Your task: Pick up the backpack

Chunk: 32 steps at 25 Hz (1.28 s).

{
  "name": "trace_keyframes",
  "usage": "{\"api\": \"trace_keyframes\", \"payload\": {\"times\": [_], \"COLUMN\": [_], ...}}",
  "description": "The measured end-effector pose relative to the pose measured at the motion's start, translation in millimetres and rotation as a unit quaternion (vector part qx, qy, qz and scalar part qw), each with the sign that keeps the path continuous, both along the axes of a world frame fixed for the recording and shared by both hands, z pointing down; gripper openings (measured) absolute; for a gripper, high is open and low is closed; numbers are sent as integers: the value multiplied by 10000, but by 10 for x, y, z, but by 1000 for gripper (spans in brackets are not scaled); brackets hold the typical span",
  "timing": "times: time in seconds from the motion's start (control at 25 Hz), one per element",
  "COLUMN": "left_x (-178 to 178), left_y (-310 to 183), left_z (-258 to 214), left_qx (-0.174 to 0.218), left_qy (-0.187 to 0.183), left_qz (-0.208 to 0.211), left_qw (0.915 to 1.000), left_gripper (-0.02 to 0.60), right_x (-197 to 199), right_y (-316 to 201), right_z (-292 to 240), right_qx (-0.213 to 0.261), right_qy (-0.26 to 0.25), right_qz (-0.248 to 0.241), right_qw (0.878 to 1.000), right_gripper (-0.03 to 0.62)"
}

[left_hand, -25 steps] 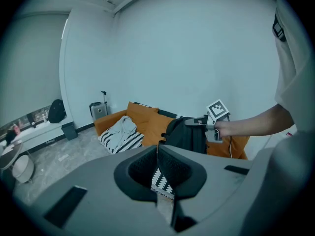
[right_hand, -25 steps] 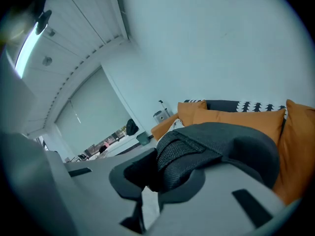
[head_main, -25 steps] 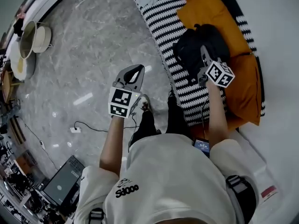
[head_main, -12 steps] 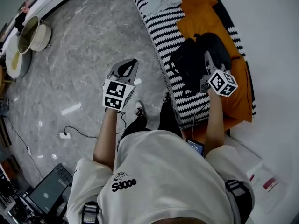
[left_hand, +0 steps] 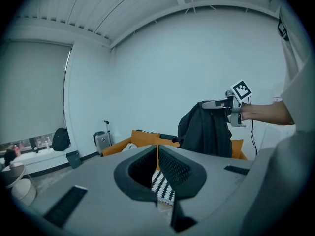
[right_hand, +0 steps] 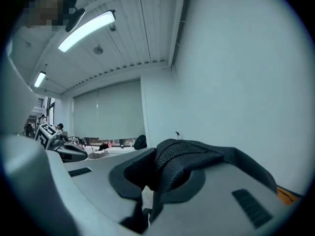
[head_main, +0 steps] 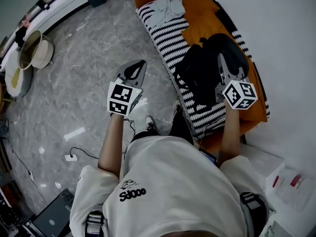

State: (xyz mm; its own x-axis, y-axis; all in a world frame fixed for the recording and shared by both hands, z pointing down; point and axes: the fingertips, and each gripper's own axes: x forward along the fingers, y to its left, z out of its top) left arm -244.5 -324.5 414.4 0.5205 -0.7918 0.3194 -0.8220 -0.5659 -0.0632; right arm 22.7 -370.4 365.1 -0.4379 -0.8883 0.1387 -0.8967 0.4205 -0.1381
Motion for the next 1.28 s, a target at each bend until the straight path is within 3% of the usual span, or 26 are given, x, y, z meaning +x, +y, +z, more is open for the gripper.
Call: {"api": "trace_keyframes", "payload": {"times": [0.4, 0.76, 1.28], "left_x": [-329, -419, -693], "left_y": [208, 352, 720], "left_z": [-554, -1161, -1573], "left_qx": [615, 1227, 1648], "left_qy": [43, 39, -73], "left_qz": [74, 68, 49], "left_qw": [9981, 9924, 9863], "left_gripper": [26, 26, 26], "right_x": [-469, -797, -1653], "right_y": [470, 763, 1234], "right_z": [-716, -1207, -1421], "right_qx": [664, 1023, 1361], "right_qy": [482, 656, 787], "right_qz": [-67, -370, -1087], "right_qw": [9966, 9919, 9816], "right_gripper": [64, 64, 64]}}
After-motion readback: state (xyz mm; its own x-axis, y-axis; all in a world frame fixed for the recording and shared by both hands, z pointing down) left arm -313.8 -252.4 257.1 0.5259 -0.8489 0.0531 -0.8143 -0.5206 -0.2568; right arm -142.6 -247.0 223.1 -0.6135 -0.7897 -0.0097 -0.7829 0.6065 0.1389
